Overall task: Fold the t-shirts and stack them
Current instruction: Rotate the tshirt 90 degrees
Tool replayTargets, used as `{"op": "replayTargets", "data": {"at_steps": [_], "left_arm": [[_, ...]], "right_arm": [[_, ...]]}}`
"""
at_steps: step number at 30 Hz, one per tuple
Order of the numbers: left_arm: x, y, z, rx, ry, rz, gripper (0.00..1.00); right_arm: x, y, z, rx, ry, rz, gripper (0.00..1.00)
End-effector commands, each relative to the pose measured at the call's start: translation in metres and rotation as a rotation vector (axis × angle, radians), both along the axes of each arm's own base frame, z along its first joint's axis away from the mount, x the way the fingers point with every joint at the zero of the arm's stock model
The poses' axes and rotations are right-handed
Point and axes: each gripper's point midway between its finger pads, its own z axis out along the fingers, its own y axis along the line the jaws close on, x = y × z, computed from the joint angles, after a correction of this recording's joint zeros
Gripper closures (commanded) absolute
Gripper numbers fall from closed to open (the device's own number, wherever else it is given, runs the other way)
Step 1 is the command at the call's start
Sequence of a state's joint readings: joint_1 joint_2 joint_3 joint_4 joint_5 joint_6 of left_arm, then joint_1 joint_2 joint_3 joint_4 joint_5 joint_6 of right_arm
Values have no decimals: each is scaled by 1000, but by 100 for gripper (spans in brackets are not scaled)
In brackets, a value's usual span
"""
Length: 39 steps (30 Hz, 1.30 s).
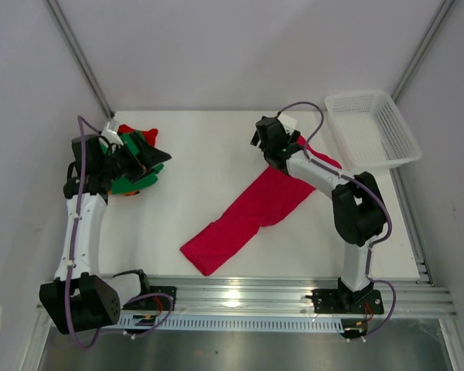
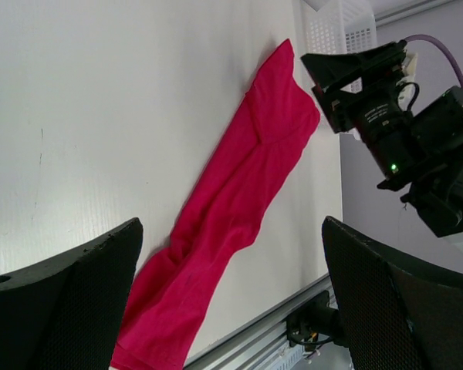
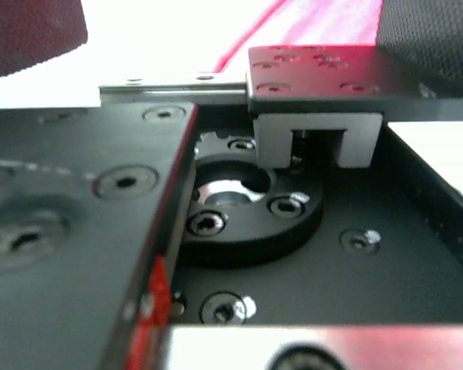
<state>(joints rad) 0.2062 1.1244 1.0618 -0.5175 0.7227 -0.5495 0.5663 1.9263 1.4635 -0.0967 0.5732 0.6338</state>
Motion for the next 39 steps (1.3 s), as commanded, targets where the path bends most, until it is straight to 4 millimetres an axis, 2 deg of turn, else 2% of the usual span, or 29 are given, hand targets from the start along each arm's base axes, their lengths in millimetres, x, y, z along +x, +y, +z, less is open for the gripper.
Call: {"op": "replayTargets", "data": {"at_steps": [1, 3, 10, 16, 22, 27, 30, 32, 36, 39], "left_arm": [[-5, 0, 14, 4, -70, -9, 1], [-6, -1, 14, 3, -70, -10, 1], [-5, 0, 14, 5, -69, -8, 1], [-6, 1, 15, 12, -71, -6, 1], [-6, 1, 21, 18, -79, -3, 1], [-7, 3, 31, 36, -105, 6, 1], [-8, 3, 34, 35, -109, 8, 1], [-8, 3, 36, 37, -117, 8, 1], [-10, 4, 35, 36, -113, 13, 0], [-12, 4, 37, 42, -118, 14, 1]], "right_arm": [[4, -49, -5, -87, 64, -232, 14], [2, -68, -17, -88, 99, -284, 14], [-3, -99, -54, -117, 205, -364, 14], [-5, -106, -90, -100, 325, -361, 14], [-11, -101, -127, -36, 449, -324, 14], [-18, -107, -142, -15, 508, -345, 14], [-16, -106, -150, 17, 536, -327, 14], [-9, -96, -154, 44, 537, -265, 14], [7, -69, -158, 94, 543, -117, 15], [11, -40, -168, 138, 579, 26, 16]]}}
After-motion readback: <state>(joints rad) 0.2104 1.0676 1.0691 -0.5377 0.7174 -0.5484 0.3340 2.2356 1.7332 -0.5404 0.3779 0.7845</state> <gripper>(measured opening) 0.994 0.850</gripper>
